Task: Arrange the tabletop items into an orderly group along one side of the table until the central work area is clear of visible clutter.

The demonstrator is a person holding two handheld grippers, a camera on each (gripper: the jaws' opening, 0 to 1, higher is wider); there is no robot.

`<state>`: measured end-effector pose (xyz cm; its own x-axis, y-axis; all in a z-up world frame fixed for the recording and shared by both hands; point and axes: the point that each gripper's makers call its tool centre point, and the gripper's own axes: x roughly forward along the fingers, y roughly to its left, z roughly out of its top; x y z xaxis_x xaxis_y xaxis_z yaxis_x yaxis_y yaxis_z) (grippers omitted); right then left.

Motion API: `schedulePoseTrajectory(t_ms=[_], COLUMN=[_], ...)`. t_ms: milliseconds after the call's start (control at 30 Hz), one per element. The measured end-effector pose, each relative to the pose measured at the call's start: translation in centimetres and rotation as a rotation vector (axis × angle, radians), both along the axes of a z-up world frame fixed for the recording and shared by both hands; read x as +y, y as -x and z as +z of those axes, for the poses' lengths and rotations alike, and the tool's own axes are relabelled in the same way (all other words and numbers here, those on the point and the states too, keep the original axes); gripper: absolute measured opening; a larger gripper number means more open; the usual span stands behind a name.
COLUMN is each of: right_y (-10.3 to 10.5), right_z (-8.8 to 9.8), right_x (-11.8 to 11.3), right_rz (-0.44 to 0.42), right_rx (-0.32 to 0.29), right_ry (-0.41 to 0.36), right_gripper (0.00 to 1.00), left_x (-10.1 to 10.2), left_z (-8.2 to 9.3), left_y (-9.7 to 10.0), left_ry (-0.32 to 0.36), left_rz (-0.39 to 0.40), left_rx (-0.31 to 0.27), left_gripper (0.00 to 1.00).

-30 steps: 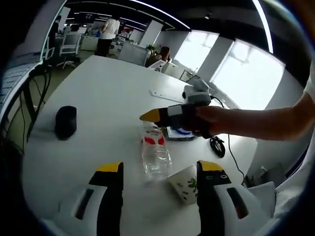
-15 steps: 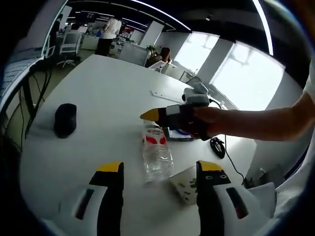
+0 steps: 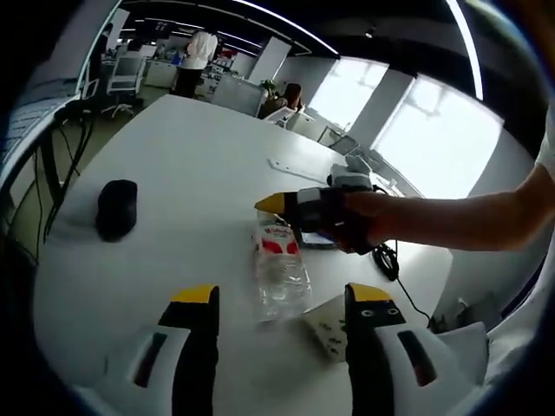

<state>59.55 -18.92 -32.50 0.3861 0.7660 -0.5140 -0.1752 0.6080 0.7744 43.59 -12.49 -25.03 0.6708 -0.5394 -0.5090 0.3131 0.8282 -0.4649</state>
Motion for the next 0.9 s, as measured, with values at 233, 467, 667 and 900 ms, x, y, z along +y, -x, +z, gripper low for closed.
schedulePoseTrajectory(t_ms=[233,467,667,900], right_y=[-0.1,0.1,0.0,0.0], right_z=[0.0,0.6,1.1,2.3], right_x=[-0.1,0.3,0.7,1.6], right_rz=[-0.028,-0.025,-0.006,0.041], right_rx=[0.01,-0.009,-0.035,-0.106], right_ry=[-0.018,-0.03,-0.024,-0.016], right_gripper=[0.21,0.2,0.19,0.19], left_x=[0.2,0.5,0.5,0.1], left_z=[-0.1,-0.4,-0.5,-0.6], left_y=[-0.2,-0.4,-1.3,-3.0], left_ry=[0.009,0.007,0.009,0.013], left_rz=[0.005,-0.001,-0.009,-0.051], left_rx=[0.0,0.001,-0.008,-0.023], left_gripper=[0.58,0.59,0.59,0.59])
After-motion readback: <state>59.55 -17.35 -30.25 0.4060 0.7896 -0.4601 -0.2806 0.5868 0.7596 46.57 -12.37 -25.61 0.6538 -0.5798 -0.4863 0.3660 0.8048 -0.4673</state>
